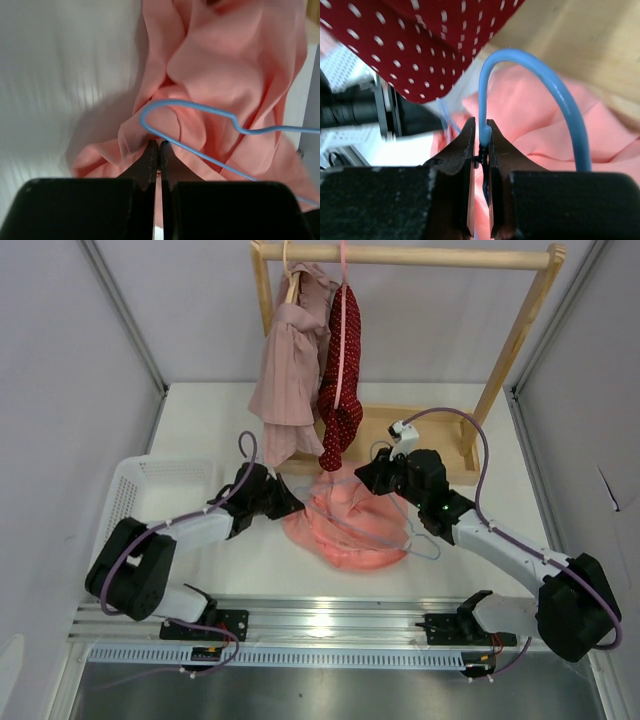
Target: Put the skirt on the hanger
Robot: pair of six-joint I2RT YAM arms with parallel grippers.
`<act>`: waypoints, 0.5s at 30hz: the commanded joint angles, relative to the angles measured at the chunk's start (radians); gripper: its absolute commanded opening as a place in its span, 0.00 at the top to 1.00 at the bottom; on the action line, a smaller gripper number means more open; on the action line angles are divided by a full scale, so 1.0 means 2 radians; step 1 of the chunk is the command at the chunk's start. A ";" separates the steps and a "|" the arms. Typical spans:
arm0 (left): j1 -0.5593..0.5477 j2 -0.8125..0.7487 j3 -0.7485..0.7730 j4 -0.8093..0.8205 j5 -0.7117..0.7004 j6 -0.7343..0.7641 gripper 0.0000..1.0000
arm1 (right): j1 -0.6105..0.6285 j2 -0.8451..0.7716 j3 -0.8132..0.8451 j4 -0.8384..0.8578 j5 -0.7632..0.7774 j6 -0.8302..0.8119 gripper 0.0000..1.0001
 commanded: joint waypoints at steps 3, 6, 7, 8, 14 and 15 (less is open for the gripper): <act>0.050 0.070 0.093 0.022 -0.012 0.012 1.00 | 0.009 0.025 -0.014 0.033 0.043 0.012 1.00; 0.055 0.103 0.122 0.016 0.002 0.018 1.00 | 0.010 0.045 -0.002 0.027 0.045 0.008 1.00; 0.055 0.106 0.125 0.016 0.007 0.022 1.00 | 0.011 0.048 0.003 0.021 0.052 0.007 1.00; 0.055 0.107 0.123 0.018 0.008 0.024 1.00 | 0.012 0.052 0.004 0.021 0.053 0.005 1.00; 0.049 0.068 0.101 0.000 0.010 0.061 0.91 | 0.029 0.073 0.006 0.017 0.077 0.000 1.00; 0.045 0.053 0.102 -0.018 0.006 0.068 0.89 | 0.032 0.075 0.006 0.017 0.081 -0.002 1.00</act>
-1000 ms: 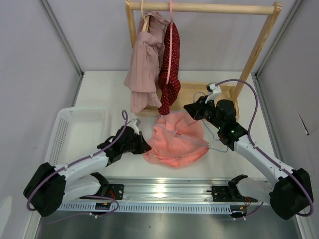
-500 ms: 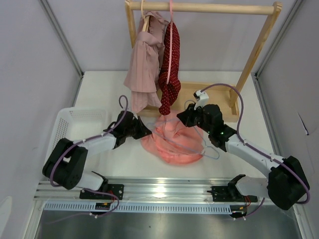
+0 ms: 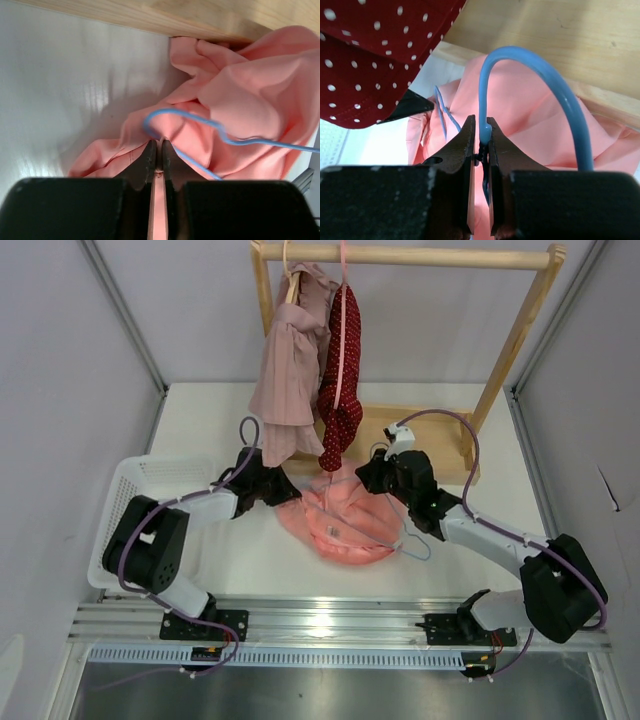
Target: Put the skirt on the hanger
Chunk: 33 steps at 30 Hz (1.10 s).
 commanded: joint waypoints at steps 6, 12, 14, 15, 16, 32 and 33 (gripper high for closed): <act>-0.025 -0.100 0.006 -0.050 -0.039 0.080 0.68 | 0.034 0.020 0.017 -0.020 0.027 -0.013 1.00; -0.081 -0.148 0.021 -0.144 -0.104 0.133 0.63 | 0.041 0.024 0.024 -0.024 0.035 -0.015 1.00; -0.094 -0.170 0.019 -0.164 -0.124 0.137 0.63 | 0.042 0.026 0.026 -0.024 0.038 -0.015 1.00; -0.112 -0.178 0.014 -0.172 -0.126 0.137 0.63 | 0.042 0.027 0.028 -0.025 0.039 -0.016 1.00; -0.123 -0.189 0.012 -0.181 -0.152 0.135 0.63 | 0.044 0.028 0.030 -0.026 0.040 -0.016 1.00; -0.453 -0.307 -0.074 -0.361 -0.400 -0.066 0.71 | 0.045 0.048 0.051 -0.031 0.043 -0.013 1.00; -0.463 -0.293 -0.072 -0.364 -0.405 -0.074 0.70 | 0.045 0.049 0.052 -0.031 0.042 -0.013 1.00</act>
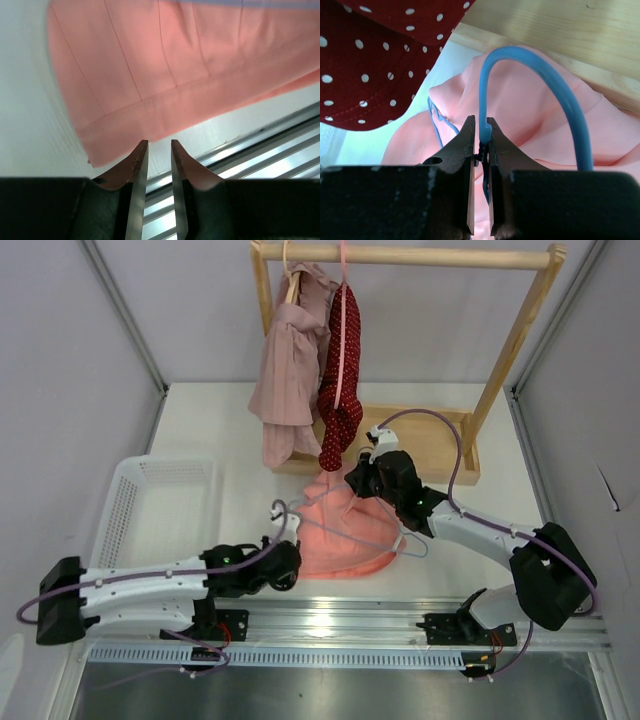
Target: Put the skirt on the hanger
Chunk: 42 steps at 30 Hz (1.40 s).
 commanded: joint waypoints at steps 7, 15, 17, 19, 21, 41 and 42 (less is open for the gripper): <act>-0.063 0.102 0.017 -0.026 -0.058 -0.044 0.68 | 0.003 0.012 0.021 0.000 0.011 -0.004 1.00; -0.063 0.139 0.017 0.020 -0.047 -0.008 0.67 | 0.002 0.012 0.021 -0.002 0.013 -0.007 1.00; -0.063 0.150 0.016 0.024 -0.050 -0.006 0.65 | 0.002 0.012 0.021 -0.001 0.012 -0.006 1.00; -0.063 0.155 0.015 0.035 -0.053 0.000 0.63 | 0.002 0.013 0.021 0.000 0.010 -0.004 1.00; -0.060 0.160 0.014 0.041 -0.050 0.008 0.62 | 0.003 0.013 0.021 0.002 0.009 -0.003 1.00; -0.028 0.175 0.008 0.034 -0.049 0.017 0.96 | 0.002 0.001 0.015 0.003 0.008 -0.004 1.00; -0.025 0.171 0.009 0.031 -0.048 0.020 1.00 | 0.003 0.000 0.015 0.002 0.008 -0.004 1.00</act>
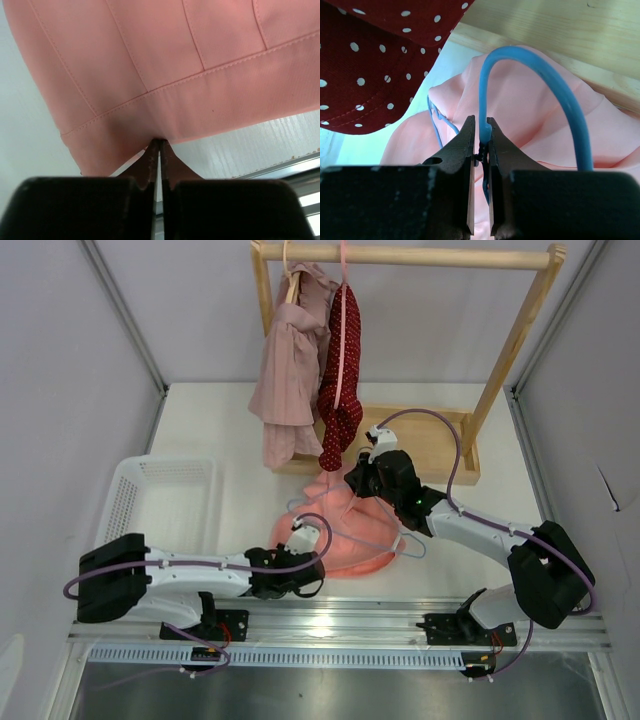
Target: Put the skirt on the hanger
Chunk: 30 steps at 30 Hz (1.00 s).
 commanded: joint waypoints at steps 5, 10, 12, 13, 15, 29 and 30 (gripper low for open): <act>0.019 -0.061 0.035 -0.017 0.022 0.046 1.00 | 0.002 -0.011 0.014 -0.001 0.011 -0.008 1.00; 0.051 -0.104 0.056 -0.010 0.095 0.078 1.00 | 0.001 -0.017 0.020 -0.004 0.013 -0.008 1.00; 0.066 -0.132 0.052 0.004 0.137 0.082 1.00 | -0.003 -0.020 0.021 -0.004 0.008 -0.008 1.00; 0.074 -0.141 0.048 0.007 0.151 0.083 1.00 | -0.003 -0.020 0.026 -0.007 0.006 -0.008 1.00; 0.099 -0.163 0.043 0.009 0.176 0.086 1.00 | -0.004 -0.021 0.031 -0.010 0.006 -0.010 1.00; 0.249 -0.190 -0.024 0.097 0.356 0.067 1.00 | -0.007 -0.028 0.030 -0.011 -0.005 -0.013 1.00; 0.257 -0.190 -0.029 0.108 0.368 0.063 1.00 | -0.007 -0.028 0.030 -0.011 -0.007 -0.013 1.00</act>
